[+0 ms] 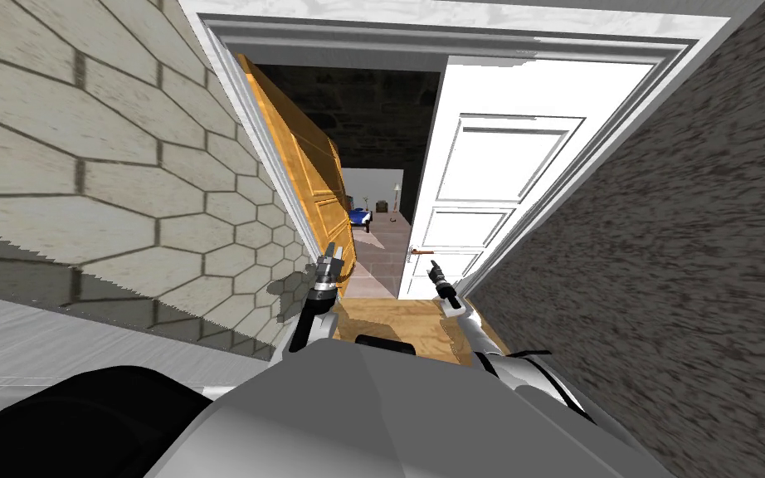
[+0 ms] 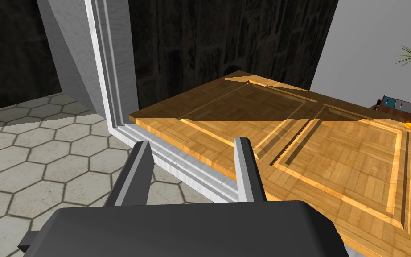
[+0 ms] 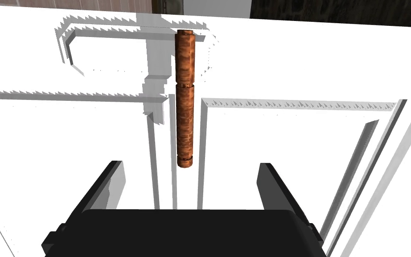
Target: Push the door open
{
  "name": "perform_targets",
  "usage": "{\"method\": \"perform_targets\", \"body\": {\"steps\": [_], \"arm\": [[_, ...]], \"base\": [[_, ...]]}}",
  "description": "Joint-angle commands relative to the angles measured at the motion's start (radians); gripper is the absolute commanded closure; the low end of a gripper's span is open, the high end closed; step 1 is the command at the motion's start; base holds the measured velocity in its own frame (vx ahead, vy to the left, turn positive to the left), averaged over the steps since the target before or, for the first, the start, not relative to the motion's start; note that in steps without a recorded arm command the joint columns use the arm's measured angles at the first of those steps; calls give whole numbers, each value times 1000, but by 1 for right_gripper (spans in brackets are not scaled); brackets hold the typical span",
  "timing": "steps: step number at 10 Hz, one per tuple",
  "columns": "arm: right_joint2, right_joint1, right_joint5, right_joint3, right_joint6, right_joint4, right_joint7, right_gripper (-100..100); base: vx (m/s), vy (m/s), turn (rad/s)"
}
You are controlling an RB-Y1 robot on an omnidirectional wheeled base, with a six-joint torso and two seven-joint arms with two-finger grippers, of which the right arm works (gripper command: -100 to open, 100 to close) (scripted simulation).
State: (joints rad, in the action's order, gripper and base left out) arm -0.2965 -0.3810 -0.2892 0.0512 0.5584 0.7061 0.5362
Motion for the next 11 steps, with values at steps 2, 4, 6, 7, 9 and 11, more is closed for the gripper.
{"method": "perform_targets", "body": {"steps": [2, 4, 6, 7, 9, 11], "arm": [[-7, -19, -10, 1, -3, -33, 11, -100], [-5, -16, -7, 3, -7, -26, 7, -100], [-3, -20, -3, 7, -12, -30, 0, -100], [-1, -21, -1, 10, -14, -31, -4, -100], [2, -26, 4, 16, -19, -36, -13, -100], [2, -25, 4, 16, -20, -34, -13, -100]], "base": [[88, -3, 3], [88, -5, 13], [229, 9, 42], [213, 27, 30], [205, 22, 40], [151, 10, 21]]}}
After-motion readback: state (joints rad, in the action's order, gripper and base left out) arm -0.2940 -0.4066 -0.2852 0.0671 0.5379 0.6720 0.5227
